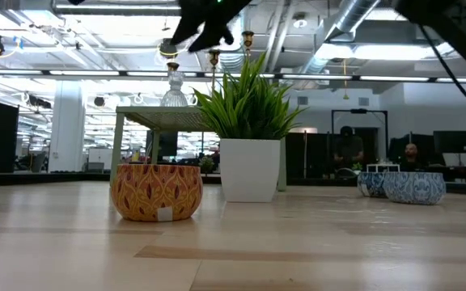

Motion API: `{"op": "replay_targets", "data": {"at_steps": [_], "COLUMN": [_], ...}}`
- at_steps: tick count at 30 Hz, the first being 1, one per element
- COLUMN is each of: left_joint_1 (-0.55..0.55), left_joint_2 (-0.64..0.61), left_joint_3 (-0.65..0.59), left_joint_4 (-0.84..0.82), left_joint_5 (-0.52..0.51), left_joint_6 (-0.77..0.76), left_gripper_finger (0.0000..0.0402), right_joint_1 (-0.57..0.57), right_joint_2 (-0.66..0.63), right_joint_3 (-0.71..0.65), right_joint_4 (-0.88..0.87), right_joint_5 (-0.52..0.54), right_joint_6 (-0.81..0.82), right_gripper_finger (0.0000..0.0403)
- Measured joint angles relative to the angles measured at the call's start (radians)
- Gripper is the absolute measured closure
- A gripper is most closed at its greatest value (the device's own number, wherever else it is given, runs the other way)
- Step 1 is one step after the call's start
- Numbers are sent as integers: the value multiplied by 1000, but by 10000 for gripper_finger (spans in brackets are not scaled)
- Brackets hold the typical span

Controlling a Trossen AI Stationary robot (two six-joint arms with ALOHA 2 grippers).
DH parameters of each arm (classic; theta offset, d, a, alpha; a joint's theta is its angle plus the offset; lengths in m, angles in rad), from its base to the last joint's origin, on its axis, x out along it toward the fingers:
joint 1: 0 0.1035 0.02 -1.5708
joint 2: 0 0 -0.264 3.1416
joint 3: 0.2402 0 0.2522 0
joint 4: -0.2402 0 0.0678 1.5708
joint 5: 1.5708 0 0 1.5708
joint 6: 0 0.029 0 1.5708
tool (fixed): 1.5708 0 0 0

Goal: Pick & Place candle stick holders
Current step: Put the top right glass candle holder on the shelf

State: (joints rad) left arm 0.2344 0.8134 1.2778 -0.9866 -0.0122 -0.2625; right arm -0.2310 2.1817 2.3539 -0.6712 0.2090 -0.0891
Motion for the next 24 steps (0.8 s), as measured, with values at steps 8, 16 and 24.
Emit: {"op": "replay_targets", "data": {"at_steps": [8, 16, 24], "left_joint_1": [0, -50, -144], "left_joint_2": [86, 144, 139], "left_joint_3": [-79, -292, -396], "left_joint_4": [123, 316, 440], "left_joint_5": [-79, -323, -585], "left_joint_6": [24, -78, -157], "left_gripper_finger": [175, 180, 185], "right_joint_1": [68, 205, 376], "right_joint_2": [-254, -531, -666], "right_joint_3": [0, 1, 1], "right_joint_4": [-208, -428, -578], "right_joint_5": [0, 220, 462], "right_joint_6": [-10, 103, 241], "right_gripper_finger": [92, 92, 92]}}
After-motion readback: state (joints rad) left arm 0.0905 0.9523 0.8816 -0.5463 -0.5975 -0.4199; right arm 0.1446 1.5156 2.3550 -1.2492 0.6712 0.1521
